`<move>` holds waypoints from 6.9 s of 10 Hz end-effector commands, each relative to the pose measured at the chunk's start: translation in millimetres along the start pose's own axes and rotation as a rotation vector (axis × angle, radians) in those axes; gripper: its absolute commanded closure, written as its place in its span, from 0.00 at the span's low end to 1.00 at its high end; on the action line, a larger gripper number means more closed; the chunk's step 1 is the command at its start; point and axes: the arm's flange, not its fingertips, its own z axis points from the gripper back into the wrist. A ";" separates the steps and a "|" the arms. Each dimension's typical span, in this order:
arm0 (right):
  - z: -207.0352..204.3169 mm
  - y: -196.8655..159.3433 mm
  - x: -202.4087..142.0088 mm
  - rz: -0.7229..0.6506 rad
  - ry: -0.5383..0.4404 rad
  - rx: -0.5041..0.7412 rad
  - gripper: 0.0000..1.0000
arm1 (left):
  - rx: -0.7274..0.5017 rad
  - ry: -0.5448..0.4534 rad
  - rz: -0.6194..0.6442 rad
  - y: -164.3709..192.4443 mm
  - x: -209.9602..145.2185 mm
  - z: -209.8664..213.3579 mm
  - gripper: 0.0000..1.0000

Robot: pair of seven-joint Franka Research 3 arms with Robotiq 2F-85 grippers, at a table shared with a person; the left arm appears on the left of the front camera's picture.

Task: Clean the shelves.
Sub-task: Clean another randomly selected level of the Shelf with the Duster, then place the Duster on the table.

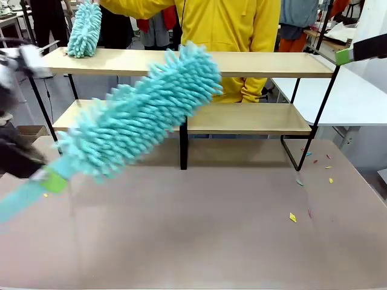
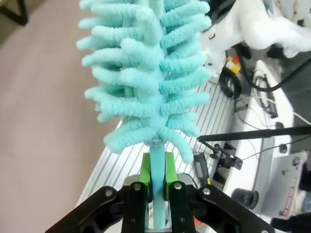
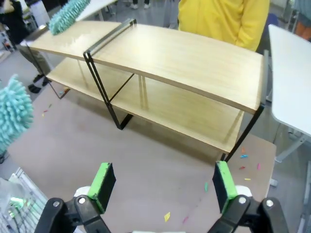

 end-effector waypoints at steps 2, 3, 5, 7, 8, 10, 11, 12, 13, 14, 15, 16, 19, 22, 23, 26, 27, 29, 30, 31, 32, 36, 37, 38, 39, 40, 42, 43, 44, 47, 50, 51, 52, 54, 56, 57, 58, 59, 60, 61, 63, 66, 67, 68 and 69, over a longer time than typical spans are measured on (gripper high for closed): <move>0.3 -0.9 0.0 0.003 0.001 0.009 0.00 | -0.012 0.029 -0.033 3.3 20.0 -26.3 0.87; 0.3 -0.9 0.0 0.003 0.001 0.009 0.00 | 0.008 -0.002 0.007 -1.1 -5.3 4.1 0.87; 0.3 -0.9 0.0 0.003 0.001 0.009 0.00 | -0.230 0.273 -0.459 -22.6 23.4 -24.1 0.87; 0.3 -0.9 0.0 0.003 0.001 0.009 0.00 | -0.336 0.124 -0.541 -6.9 16.1 66.3 0.87; 0.3 -0.9 0.0 0.003 0.001 0.009 0.00 | -0.330 -0.015 -0.550 5.1 5.0 117.9 0.87; 0.3 -0.9 0.0 0.003 0.001 0.009 0.00 | -0.231 -0.321 -0.403 33.4 -34.0 207.9 0.87; 0.3 -0.9 0.0 0.003 0.001 0.009 0.00 | -0.070 -0.473 -0.193 54.3 -55.4 246.9 0.87; 0.3 -0.9 0.0 0.003 0.001 0.009 0.00 | 0.008 -0.573 -0.056 61.2 -72.0 264.7 0.87; 0.3 -0.9 0.0 0.003 0.001 0.009 0.00 | 0.046 -0.625 0.068 66.0 -90.1 269.2 0.87; 0.3 -0.9 0.0 0.003 0.001 0.009 0.00 | 0.086 -0.650 0.244 75.3 -104.0 265.7 0.87; 0.3 -0.9 0.0 0.003 0.001 0.009 0.00 | 0.124 -0.650 0.451 88.9 -114.3 265.5 0.87; 0.3 -0.9 0.0 0.003 0.001 0.009 0.00 | 0.085 -0.709 0.579 96.7 -122.5 261.9 0.87; 0.3 -0.9 0.0 0.003 0.001 0.009 0.00 | 0.092 -0.563 0.223 97.9 -132.2 289.1 0.87; 0.3 -0.9 0.0 0.003 0.001 0.009 0.00 | 0.092 -0.563 0.223 97.9 -132.2 289.1 0.87; 0.3 -0.9 0.0 0.003 0.001 0.009 0.00 | 0.092 -0.563 0.223 97.9 -132.2 289.1 0.87; 0.3 -0.9 0.0 0.003 0.001 0.009 0.00 | 0.092 -0.563 0.223 97.9 -132.2 289.1 0.87; 0.3 -0.9 0.0 0.003 0.001 0.009 0.00 | 0.092 -0.563 0.223 97.9 -132.2 289.1 0.87; 0.3 -0.9 0.0 0.003 0.001 0.009 0.00 | 0.092 -0.563 0.223 97.9 -132.2 289.1 0.87; 0.3 -0.9 0.0 0.003 0.001 0.009 0.00 | 0.092 -0.563 0.223 97.9 -132.2 289.1 0.87; 0.3 -0.9 0.0 0.003 0.001 0.009 0.00 | 0.092 -0.563 0.223 97.9 -132.2 289.1 0.87; 0.3 -0.9 0.0 0.003 0.001 0.009 0.00 | 0.092 -0.563 0.223 97.9 -132.2 289.1 0.87; 0.0 0.0 0.0 0.000 0.000 0.000 0.00 | 0.097 -0.554 0.243 99.4 -130.9 285.5 0.87; -28.6 5.8 -17.0 -0.103 0.175 0.199 0.00 | 0.030 -0.178 0.216 98.8 -104.0 240.6 0.87; -59.2 -3.6 -45.6 -0.289 0.280 0.387 0.00 | -0.077 0.062 0.158 101.1 -96.3 201.6 0.87; -86.9 -20.0 -83.5 -0.553 0.384 0.576 0.00 | -0.208 0.346 0.092 109.9 -92.1 160.7 0.87; -96.8 -30.6 -112.1 -0.734 0.446 0.677 0.00 | -0.269 0.540 0.065 114.1 -97.7 124.3 0.87; -92.7 -48.5 -141.5 -0.885 0.443 0.724 0.00 | -0.345 0.778 -0.035 111.4 -107.4 64.1 0.87; -91.4 -47.8 -148.9 -0.893 0.442 0.718 0.00 | -0.391 0.905 -0.087 111.8 -104.4 36.5 0.87; -85.3 -50.9 -154.8 -0.885 0.424 0.734 0.00 | -0.380 0.980 -0.090 113.9 -105.4 -3.5 0.87; -107.7 -76.2 -107.4 -0.811 0.404 0.779 0.00 | -0.392 0.667 0.089 109.5 -105.1 9.9 0.87; -169.1 -57.4 -130.8 -0.952 0.740 0.915 0.00 | -0.498 0.707 0.054 156.7 -67.5 -59.6 0.87; -181.3 -50.8 -138.1 -0.992 0.757 0.918 0.00 | -0.489 0.646 0.084 176.1 -48.2 -68.3 0.87; -133.4 -59.0 -132.6 -0.909 0.615 0.852 0.00 | -0.437 0.570 0.111 188.2 -31.9 -72.1 0.87; -133.4 -59.0 -132.6 -0.909 0.615 0.852 0.00 | -0.350 0.533 0.127 213.7 -5.4 -74.0 0.87; -133.4 -59.0 -132.6 -0.909 0.615 0.852 0.00 | -0.301 0.633 0.119 238.3 0.7 -68.1 0.87; -133.4 -59.0 -132.6 -0.909 0.615 0.852 0.00 | -0.305 0.694 0.108 245.2 -3.6 -64.2 0.87; -133.4 -59.0 -132.6 -0.909 0.615 0.852 0.00 | -0.312 0.734 0.086 252.3 -4.1 -60.0 0.87; -133.4 -59.0 -132.6 -0.909 0.615 0.852 0.00 | -0.305 0.749 0.078 255.9 -4.2 -57.5 0.87; -133.4 -59.0 -132.6 -0.909 0.615 0.852 0.00 | -0.284 0.751 0.067 253.9 -4.1 -58.3 0.87; -133.4 -59.0 -132.6 -0.909 0.615 0.852 0.00 | -0.249 0.744 0.062 251.0 -5.8 -59.6 0.87; -133.4 -59.0 -132.6 -0.909 0.615 0.852 0.00 | -0.060 0.732 0.081 243.9 -6.4 -54.8 0.29; -133.4 -59.0 -132.6 -0.909 0.615 0.852 0.00 | 0.132 0.406 0.134 220.6 -18.6 -25.0 0.00; -133.4 -59.0 -132.6 -0.909 0.615 0.852 0.00 | 0.234 0.127 0.212 204.2 -33.0 -3.4 0.04; -133.4 -59.0 -132.6 -0.909 0.615 0.852 0.00 | 0.273 -0.083 0.236 187.4 -50.4 15.3 0.00; -133.4 -59.0 -132.6 -0.909 0.615 0.852 0.00 | 0.191 -0.186 0.204 171.9 -66.6 27.9 0.00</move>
